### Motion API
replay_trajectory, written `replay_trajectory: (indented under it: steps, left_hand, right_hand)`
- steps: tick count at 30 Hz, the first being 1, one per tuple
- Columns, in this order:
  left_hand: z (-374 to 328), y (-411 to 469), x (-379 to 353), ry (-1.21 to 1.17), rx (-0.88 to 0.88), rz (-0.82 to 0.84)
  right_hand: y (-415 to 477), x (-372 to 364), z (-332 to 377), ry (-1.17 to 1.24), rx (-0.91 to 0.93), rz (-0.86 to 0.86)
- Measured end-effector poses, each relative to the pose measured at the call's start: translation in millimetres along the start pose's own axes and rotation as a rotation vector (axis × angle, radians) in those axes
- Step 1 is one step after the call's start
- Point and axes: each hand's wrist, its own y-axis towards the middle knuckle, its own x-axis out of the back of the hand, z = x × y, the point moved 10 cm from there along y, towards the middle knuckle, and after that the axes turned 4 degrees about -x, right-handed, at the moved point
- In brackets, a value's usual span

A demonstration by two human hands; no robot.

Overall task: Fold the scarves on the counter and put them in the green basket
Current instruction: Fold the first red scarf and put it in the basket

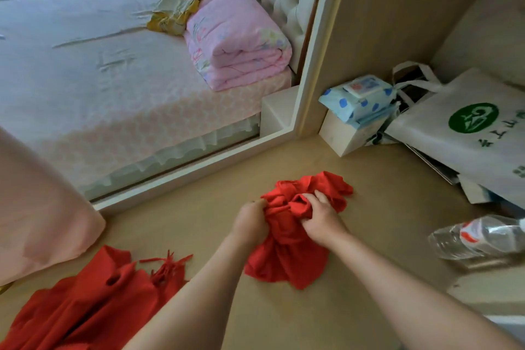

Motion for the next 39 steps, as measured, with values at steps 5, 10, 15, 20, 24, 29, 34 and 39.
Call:
replay_trajectory:
  steps: [5, 10, 15, 20, 24, 29, 34, 39]
  left_hand:
    - [-26.7, 48.7, 8.0, -0.825, 0.155, -0.217]
    - [-34.7, 83.0, -2.5, -0.331, 0.085, -0.11]
    - [-45.8, 101.3, -27.7, -0.156, 0.046, 0.067]
    - [-74.3, 113.3, -39.2, -0.16, -0.022, 0.216]
    - [-71.7, 103.3, -9.8, -0.037, -0.047, 0.122]
    - [-49.4, 60.0, 46.9, -0.003, -0.053, -0.042]
    - [10.1, -20.0, 105.2, 0.027, 0.02, -0.195]
    - [104.6, -119.3, 153.8, -0.005, 0.102, -0.337]
  right_hand:
    - [7.5, 28.6, 16.9, -0.25, 0.303, -0.288]
    - [54.4, 0.3, -20.1, -0.708, 0.254, -0.111]
    - [100.3, 19.9, -39.4, -0.814, 0.082, 0.025]
    - [116.4, 35.5, -47.1, -0.826, -0.008, 0.099]
    - [100.1, 50.9, -25.1, -0.739, -0.025, 0.07]
    - [51.6, 60.9, 49.2, -0.397, 0.148, -0.247]
    - [-5.4, -17.1, 138.6, -0.13, 0.29, 0.088]
    - [-89.6, -110.2, 219.2, -0.067, 0.359, 0.372]
